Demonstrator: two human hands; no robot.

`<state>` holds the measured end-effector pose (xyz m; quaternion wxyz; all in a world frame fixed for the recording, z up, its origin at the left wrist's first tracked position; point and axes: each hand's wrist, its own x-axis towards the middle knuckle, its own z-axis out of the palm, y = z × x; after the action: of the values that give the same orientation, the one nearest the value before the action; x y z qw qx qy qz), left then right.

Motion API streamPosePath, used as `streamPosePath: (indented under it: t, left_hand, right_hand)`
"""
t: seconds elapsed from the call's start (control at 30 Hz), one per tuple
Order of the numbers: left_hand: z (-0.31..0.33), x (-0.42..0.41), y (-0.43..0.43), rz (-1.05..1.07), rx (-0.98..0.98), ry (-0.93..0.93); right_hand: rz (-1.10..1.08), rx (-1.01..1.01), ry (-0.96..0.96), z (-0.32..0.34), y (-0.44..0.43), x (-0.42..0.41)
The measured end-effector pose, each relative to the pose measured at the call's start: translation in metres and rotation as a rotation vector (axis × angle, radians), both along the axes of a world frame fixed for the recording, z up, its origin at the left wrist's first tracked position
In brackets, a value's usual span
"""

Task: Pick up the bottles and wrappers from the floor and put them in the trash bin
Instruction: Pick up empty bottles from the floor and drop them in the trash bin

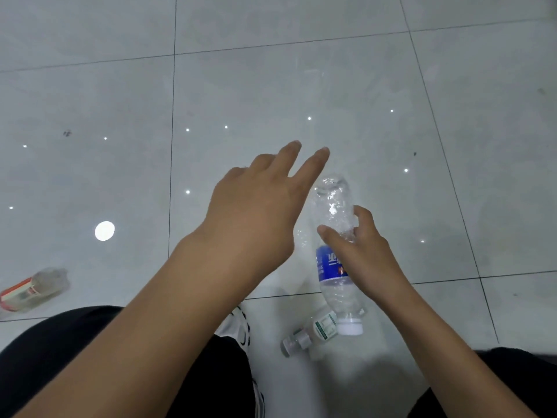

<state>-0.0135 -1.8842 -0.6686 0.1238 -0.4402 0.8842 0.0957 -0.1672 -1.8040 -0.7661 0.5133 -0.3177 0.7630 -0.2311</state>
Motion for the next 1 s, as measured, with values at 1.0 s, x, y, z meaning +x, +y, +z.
streamPosePath:
  t: [1.0]
  left_hand:
    - [0.105, 0.042, 0.114, 0.529, 0.462, 0.252]
  right_hand:
    - [0.14, 0.329, 0.07, 0.195, 0.039, 0.042]
